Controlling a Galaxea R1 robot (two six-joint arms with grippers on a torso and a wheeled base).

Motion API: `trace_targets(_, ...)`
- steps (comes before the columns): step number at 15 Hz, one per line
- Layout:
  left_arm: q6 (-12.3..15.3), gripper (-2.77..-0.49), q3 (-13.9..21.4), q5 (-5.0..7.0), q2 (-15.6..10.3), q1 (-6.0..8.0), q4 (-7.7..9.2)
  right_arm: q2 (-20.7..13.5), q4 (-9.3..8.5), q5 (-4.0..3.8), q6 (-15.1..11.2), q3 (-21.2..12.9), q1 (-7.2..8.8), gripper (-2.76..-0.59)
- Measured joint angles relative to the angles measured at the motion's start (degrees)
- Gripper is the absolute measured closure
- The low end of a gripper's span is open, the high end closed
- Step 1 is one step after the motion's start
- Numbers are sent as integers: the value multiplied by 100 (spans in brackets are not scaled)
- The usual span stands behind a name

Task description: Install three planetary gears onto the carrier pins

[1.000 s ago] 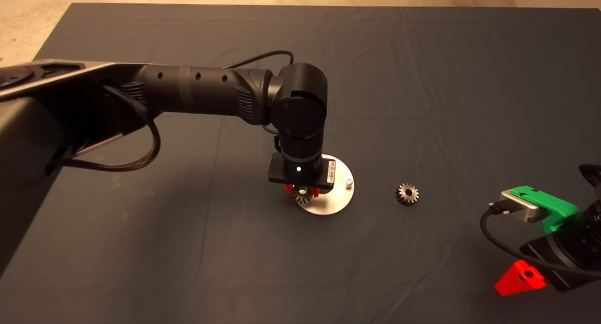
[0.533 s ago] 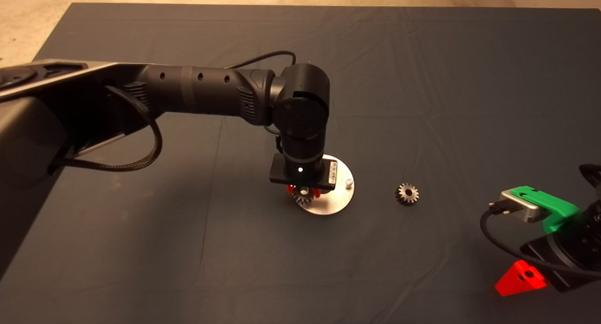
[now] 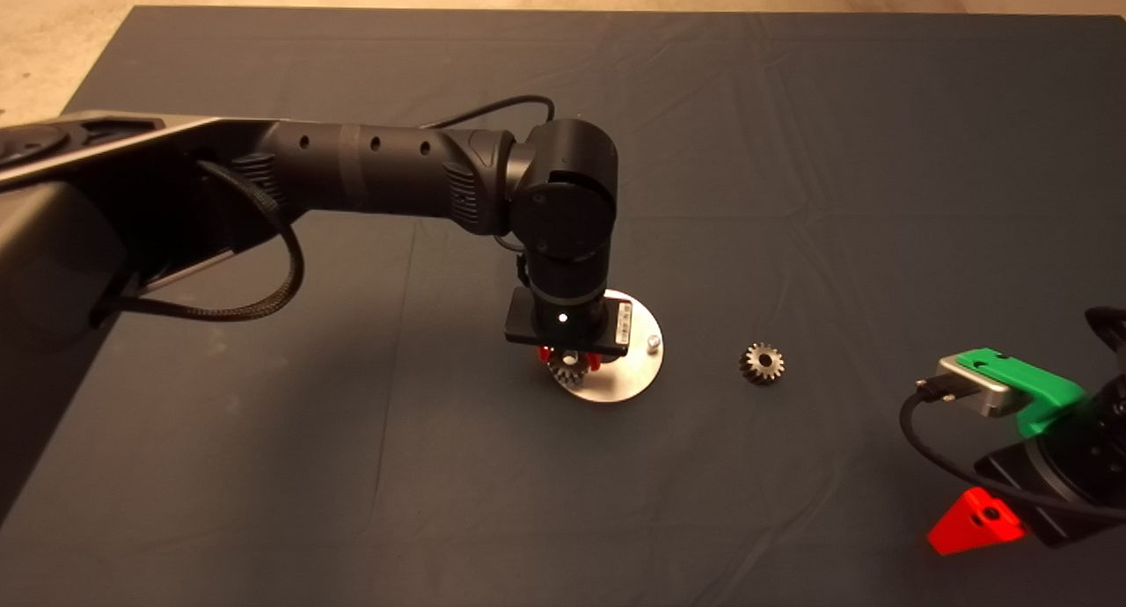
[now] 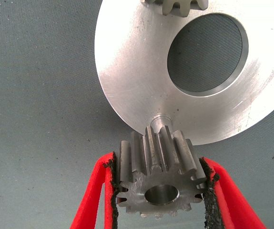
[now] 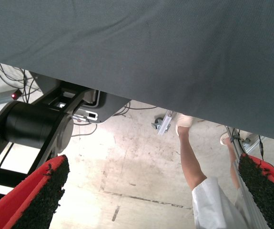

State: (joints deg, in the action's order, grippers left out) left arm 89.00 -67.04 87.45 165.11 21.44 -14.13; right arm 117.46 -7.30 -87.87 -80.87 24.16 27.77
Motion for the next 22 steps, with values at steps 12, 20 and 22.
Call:
trace_targets(12,16,-82,-5,0,74,-113,-1,-1,0,2,0,0,1,-265)
trace_targets(20,16,-81,-13,0,96,-113,-54,-1,0,2,0,0,1,-264)
trace_targets(22,16,-81,-63,0,127,-115,-65,-4,0,2,0,0,1,-265)
